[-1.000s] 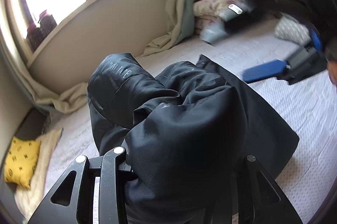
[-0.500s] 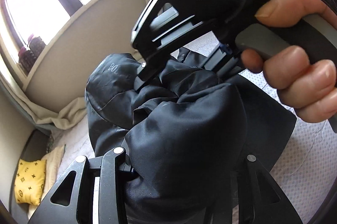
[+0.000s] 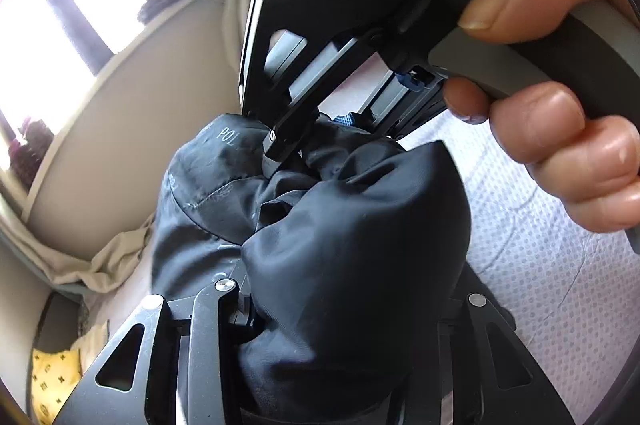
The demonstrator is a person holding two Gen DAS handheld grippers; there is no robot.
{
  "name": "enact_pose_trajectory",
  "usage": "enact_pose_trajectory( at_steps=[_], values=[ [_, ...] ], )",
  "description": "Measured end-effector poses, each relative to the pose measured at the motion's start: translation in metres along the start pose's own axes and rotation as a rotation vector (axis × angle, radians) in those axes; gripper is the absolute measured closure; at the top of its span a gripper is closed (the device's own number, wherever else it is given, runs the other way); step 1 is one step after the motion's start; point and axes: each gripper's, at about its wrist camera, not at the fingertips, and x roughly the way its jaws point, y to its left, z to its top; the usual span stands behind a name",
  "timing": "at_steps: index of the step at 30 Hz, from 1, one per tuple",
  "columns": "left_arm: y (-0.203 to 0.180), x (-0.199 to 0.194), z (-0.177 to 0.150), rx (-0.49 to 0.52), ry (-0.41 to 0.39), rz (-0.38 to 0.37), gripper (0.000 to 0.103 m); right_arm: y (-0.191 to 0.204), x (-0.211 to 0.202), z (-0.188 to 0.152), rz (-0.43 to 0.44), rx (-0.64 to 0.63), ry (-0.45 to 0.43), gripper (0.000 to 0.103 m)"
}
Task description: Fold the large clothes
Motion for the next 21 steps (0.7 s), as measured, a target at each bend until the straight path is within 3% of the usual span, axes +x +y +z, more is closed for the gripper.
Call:
enact_pose_trajectory(
  at_steps=[4, 6, 8, 11, 13, 16, 19, 21],
  values=[
    [-0.021, 0.017, -0.013, 0.075, 0.010, 0.017, 0.056, -0.031, 0.010, -0.010, -0.062, 0.074, 0.034, 0.087],
    [-0.032, 0.018, -0.020, 0.138, -0.011, 0.059, 0.055, -0.037, 0.010, -0.012, -0.094, 0.095, 0.049, 0.073],
    [-0.033, 0.018, -0.023, 0.158, -0.019, 0.069, 0.055, -0.031, -0.001, -0.008, -0.179, 0.054, 0.032, 0.066],
    [-0.030, 0.019, -0.025, 0.163, -0.022, 0.070, 0.055, -0.008, -0.025, 0.001, -0.285, -0.057, -0.057, 0.066],
    [-0.040, 0.011, -0.024, 0.173, -0.025, 0.070, 0.055, 0.010, -0.035, 0.005, -0.253, -0.122, -0.092, 0.066],
    [-0.056, -0.002, -0.024, 0.189, -0.034, 0.068, 0.054, 0.033, -0.030, 0.002, -0.157, -0.225, -0.039, 0.069],
    [-0.069, -0.007, -0.023, 0.209, -0.034, 0.069, 0.052, 0.024, -0.006, -0.006, -0.123, -0.223, 0.074, 0.081],
    [-0.066, -0.007, -0.026, 0.225, -0.025, 0.065, 0.051, 0.008, 0.008, -0.009, -0.126, -0.185, 0.131, 0.094]
  ],
)
